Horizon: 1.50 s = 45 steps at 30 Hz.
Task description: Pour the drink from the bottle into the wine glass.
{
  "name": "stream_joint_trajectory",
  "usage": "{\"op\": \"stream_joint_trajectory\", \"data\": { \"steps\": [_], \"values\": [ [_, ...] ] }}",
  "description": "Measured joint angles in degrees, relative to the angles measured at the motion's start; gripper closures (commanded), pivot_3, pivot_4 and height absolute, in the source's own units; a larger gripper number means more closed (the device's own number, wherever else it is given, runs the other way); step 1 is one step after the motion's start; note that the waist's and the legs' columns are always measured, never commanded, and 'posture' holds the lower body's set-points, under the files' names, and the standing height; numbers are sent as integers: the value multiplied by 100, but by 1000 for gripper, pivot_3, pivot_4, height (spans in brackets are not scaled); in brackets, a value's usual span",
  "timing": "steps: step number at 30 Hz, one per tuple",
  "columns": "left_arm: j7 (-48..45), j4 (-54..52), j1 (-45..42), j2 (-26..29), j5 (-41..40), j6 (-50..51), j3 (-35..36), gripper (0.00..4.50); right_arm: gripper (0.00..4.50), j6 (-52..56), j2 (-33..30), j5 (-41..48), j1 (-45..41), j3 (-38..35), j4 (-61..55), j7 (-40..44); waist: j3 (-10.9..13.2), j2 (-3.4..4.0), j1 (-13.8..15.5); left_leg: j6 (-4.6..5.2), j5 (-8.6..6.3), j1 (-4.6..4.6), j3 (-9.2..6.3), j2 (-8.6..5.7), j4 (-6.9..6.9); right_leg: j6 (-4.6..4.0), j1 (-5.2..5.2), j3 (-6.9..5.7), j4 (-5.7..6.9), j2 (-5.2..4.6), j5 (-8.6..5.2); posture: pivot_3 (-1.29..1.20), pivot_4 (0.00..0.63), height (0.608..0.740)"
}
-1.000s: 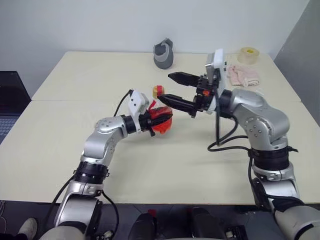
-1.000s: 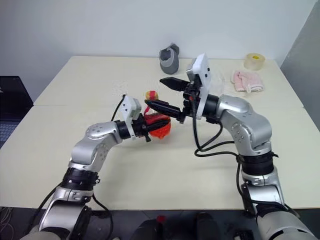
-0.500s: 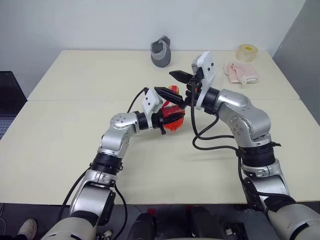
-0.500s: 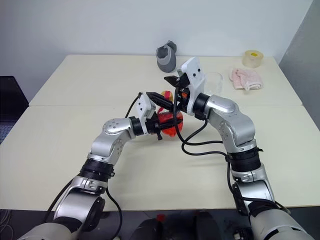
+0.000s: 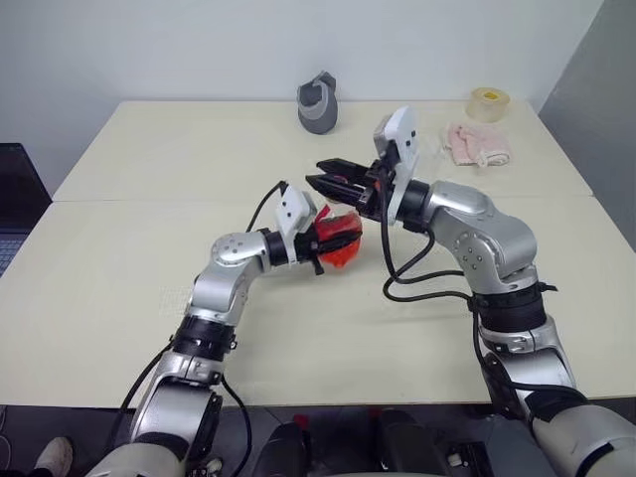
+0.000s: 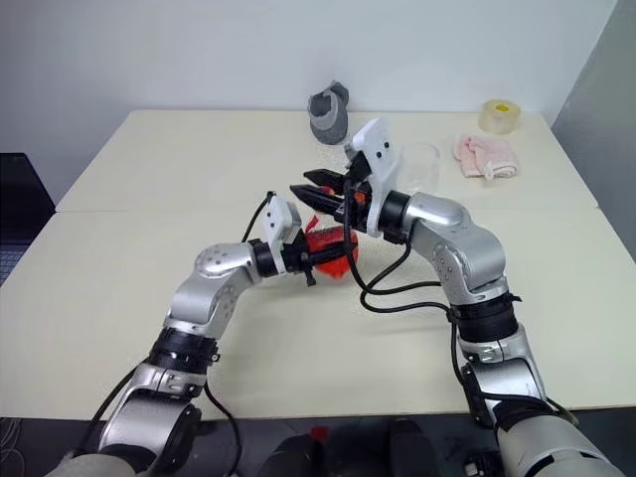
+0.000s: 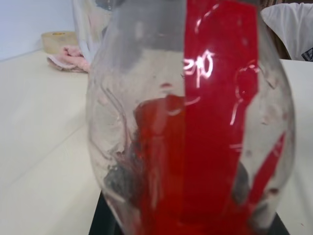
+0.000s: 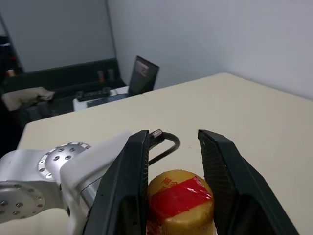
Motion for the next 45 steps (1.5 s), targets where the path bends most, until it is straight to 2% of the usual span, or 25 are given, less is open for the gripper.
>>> {"op": "stream_joint_trajectory", "data": {
  "steps": [9,12,16,20,28,30,32,36,40,45],
  "values": [
    [217,-2517,1106,840,-958,1520,431,3514,3241,-1892,36,148,-956,465,1596,2973,0,0,-93,10,-5,15,-4,3,-3,0,13,-4,0,0,0,0,150,740],
    [403,-2810,1325,886,-1063,1842,526,3517,3241,-2376,198,98,-1190,549,2267,3443,0,1,-79,10,-6,14,-8,3,0,-1,13,-7,3,0,0,0,150,740],
    [633,-2922,1357,862,-1193,2013,664,3518,3241,-2742,317,51,-1445,562,2746,3601,0,1,-75,-1,0,14,-8,4,-1,-1,13,-6,1,-2,0,0,150,740],
    [697,-2922,1356,859,-1208,2091,691,3519,3241,-2926,338,41,-1479,566,2927,3604,1,1,-75,-1,0,13,-6,4,-2,-2,11,-4,0,-4,0,0,150,740],
    [669,-2918,1324,854,-1320,2090,478,3524,449,-2709,-92,-111,-1243,459,2468,3385,1,1,-63,-1,0,11,-6,3,-2,-2,11,-3,0,-6,1,0,150,740],
    [669,-2919,1287,849,-1378,2083,490,3528,0,-2498,-386,-139,-1091,428,2352,3348,0,0,-57,-1,0,11,-6,4,-1,-2,12,-5,-2,-6,1,0,150,740],
    [666,-2918,1233,876,-1417,2067,506,3529,0,-2087,-655,-98,-774,342,2008,3242,1,2,-33,0,0,9,0,3,-2,-2,10,1,-3,-6,1,0,150,740],
    [700,-2796,1200,948,-1362,1744,750,3531,0,-859,-1359,2,80,-19,723,2417,1,2,33,-1,0,4,3,5,-3,-3,5,4,-6,-7,1,0,150,740],
    [724,-2296,1107,899,-1137,1421,760,3531,0,-2,-1129,267,699,-189,-555,1379,1,2,16,2,-1,12,7,11,-4,-5,4,8,10,0,2,0,150,740],
    [660,-1383,711,673,-758,910,515,3531,0,420,-757,293,729,-217,-1098,296,1,1,85,0,0,8,3,2,5,-5,8,0,7,0,2,0,150,740]
  ]
}}
